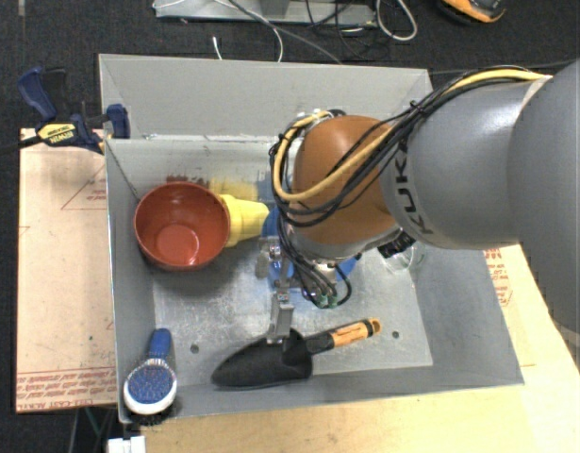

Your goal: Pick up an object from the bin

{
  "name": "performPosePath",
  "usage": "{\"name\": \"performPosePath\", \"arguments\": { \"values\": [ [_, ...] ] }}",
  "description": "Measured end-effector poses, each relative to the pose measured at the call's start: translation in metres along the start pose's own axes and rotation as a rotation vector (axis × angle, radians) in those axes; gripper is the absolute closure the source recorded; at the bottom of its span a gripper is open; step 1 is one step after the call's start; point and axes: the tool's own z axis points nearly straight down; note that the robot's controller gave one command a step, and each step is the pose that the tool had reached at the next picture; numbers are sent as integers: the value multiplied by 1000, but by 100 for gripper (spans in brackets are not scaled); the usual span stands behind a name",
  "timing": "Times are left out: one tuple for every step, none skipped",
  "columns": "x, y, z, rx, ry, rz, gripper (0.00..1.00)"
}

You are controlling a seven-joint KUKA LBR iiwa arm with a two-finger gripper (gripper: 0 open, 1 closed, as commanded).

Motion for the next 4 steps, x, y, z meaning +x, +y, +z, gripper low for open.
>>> {"name": "performPosePath", "arguments": {
  "values": [
    [-2, -1, -4, -1, -7, 4, 0],
    [42, -34, 78, -2, -23, -327, 0],
    [50, -41, -5, -2, -11, -191, 0],
    [50, -42, 50, -4, -20, -273, 0]
  ]
}}
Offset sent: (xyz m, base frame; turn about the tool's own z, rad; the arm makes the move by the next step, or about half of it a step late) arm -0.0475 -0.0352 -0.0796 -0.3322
